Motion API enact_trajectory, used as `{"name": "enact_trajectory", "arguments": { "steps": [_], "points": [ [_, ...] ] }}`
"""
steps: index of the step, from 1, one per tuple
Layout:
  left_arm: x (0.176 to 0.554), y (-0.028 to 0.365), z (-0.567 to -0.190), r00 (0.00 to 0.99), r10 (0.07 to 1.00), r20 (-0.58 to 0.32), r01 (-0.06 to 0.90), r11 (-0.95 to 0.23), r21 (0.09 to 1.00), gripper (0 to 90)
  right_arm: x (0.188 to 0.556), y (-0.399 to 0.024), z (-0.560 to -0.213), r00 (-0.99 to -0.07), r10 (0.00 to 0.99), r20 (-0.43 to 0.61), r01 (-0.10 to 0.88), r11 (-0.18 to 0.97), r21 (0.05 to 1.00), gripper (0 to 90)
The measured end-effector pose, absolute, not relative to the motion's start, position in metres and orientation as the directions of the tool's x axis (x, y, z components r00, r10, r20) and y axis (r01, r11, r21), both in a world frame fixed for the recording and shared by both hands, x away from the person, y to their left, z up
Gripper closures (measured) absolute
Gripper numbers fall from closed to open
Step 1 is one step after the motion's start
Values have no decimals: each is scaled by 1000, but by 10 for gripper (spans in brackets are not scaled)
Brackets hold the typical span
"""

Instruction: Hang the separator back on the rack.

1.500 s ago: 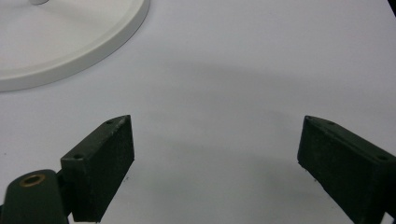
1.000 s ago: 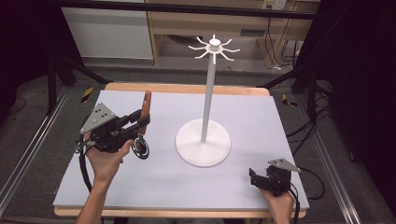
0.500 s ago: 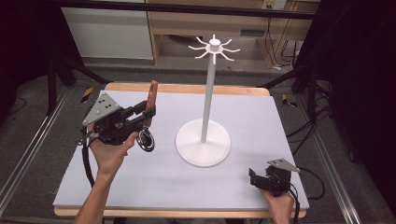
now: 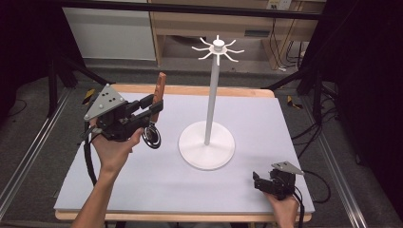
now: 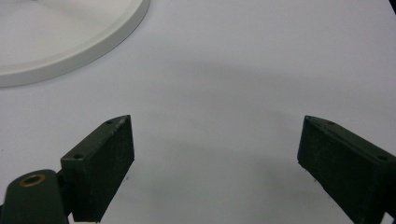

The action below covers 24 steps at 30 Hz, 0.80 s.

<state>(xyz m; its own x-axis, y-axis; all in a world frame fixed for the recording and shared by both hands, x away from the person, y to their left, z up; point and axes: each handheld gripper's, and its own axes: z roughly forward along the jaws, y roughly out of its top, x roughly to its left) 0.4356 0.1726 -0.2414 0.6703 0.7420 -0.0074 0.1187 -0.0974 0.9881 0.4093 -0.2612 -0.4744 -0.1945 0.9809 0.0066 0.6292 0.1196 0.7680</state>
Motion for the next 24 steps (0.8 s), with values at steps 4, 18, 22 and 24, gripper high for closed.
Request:
{"name": "enact_trajectory", "arguments": {
  "steps": [4, 18, 22, 24],
  "points": [
    [438, 168, -240, 678, 735, -13, 120, -94, 988, 675, 409, -262, -474, -191, 981, 12, 630, 114, 768, 113],
    [444, 151, -225, 699, 715, -11, 98, -81, 992, 675, 409, -262, -474, -192, 981, 17, 630, 110, 769, 113],
    [444, 147, -222, 705, 710, -10, 93, -78, 993, 675, 410, -261, -475, -193, 981, 18, 632, 110, 767, 113],
    [445, 145, -222, 706, 708, -10, 90, -75, 993, 675, 410, -261, -475, -196, 980, 16, 631, 114, 767, 113]
  ]
}}
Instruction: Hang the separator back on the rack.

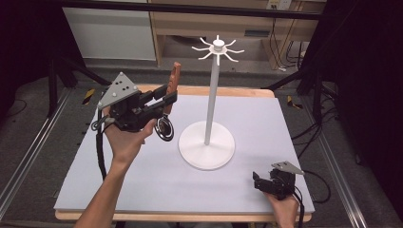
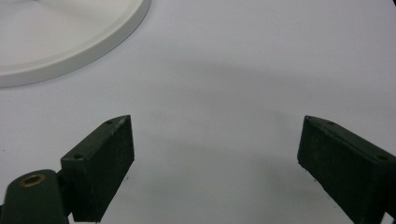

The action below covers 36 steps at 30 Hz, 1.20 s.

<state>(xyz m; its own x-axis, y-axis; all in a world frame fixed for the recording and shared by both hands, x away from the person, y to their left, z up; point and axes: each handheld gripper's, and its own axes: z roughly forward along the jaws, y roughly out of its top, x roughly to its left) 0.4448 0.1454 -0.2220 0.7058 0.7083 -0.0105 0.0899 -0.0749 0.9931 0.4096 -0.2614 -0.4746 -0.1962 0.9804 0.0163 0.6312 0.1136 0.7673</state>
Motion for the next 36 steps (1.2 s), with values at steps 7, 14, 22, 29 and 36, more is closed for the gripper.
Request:
{"name": "enact_trajectory", "arguments": {
  "steps": [7, 14, 22, 29, 36],
  "points": [
    [445, 141, -220, 710, 704, -15, 82, -62, 995, 675, 410, -262, -474, -196, 980, 17, 630, 113, 769, 113],
    [446, 137, -215, 712, 702, -5, 73, -67, 995, 675, 409, -261, -474, -195, 981, 21, 631, 109, 768, 113],
    [449, 131, -209, 716, 698, 8, 65, -78, 995, 675, 409, -261, -474, -196, 980, 20, 630, 111, 769, 113],
    [451, 124, -205, 714, 700, 26, 56, -94, 994, 675, 409, -261, -474, -198, 980, 18, 628, 113, 770, 113],
    [453, 118, -201, 716, 697, 31, 55, -100, 993, 675, 409, -261, -474, -196, 980, 20, 629, 110, 769, 113]
  ]
}}
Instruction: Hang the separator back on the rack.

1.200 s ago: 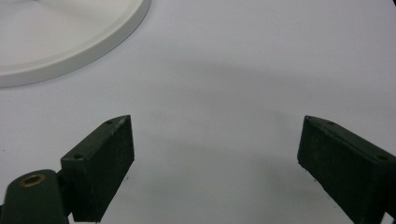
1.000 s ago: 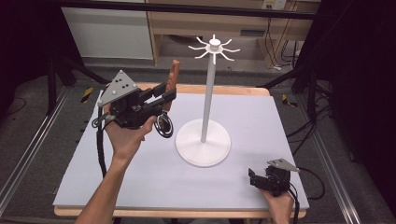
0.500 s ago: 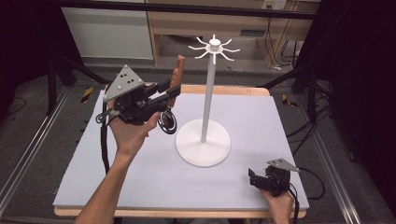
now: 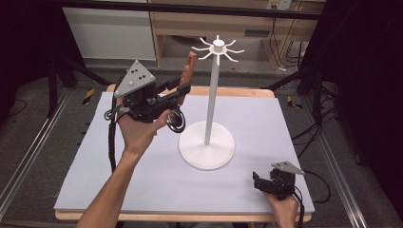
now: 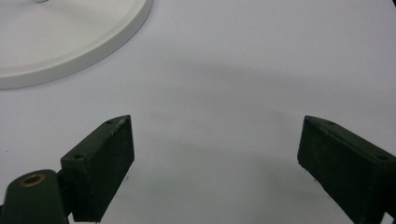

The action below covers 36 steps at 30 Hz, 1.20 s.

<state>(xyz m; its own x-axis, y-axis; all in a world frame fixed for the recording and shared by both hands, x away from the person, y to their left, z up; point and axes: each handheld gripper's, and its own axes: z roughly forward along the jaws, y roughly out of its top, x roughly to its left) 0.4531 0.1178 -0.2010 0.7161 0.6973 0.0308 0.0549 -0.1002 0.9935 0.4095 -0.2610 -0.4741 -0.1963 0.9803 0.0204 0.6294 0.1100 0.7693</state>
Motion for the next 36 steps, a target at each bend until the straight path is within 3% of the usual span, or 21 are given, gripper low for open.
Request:
{"name": "enact_trajectory", "arguments": {
  "steps": [36],
  "points": [
    [470, 100, -204, 707, 706, 33, 86, -132, 988, 675, 410, -260, -474, -200, 980, 18, 629, 114, 769, 114]
  ]
}}
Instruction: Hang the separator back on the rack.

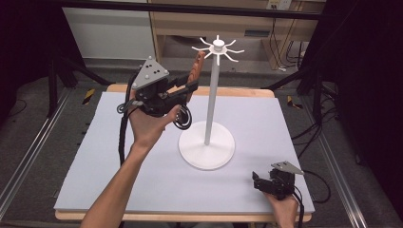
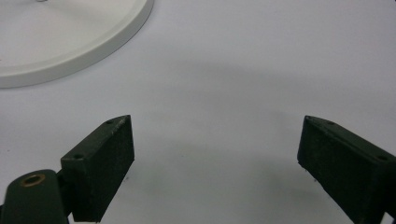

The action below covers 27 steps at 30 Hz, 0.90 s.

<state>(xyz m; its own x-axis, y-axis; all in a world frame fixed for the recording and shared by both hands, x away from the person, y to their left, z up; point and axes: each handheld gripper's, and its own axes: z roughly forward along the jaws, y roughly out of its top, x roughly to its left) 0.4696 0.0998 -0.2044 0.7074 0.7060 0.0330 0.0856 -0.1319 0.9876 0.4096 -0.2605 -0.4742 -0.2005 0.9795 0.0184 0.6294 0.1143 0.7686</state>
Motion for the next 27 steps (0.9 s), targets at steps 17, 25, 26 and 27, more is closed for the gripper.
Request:
{"name": "enact_trajectory", "arguments": {
  "steps": [17, 25, 26, 27],
  "points": [
    [475, 94, -212, 710, 704, 23, 95, -129, 987, 674, 410, -261, -474, -205, 979, 14, 628, 120, 769, 114],
    [478, 91, -215, 705, 708, 30, 94, -135, 986, 673, 410, -261, -475, -205, 979, 13, 628, 121, 769, 114],
    [478, 90, -215, 704, 709, 32, 93, -137, 986, 672, 410, -260, -475, -205, 979, 13, 629, 121, 768, 113],
    [479, 90, -215, 703, 710, 37, 89, -140, 986, 673, 410, -260, -475, -205, 979, 13, 629, 121, 768, 114]
  ]
}}
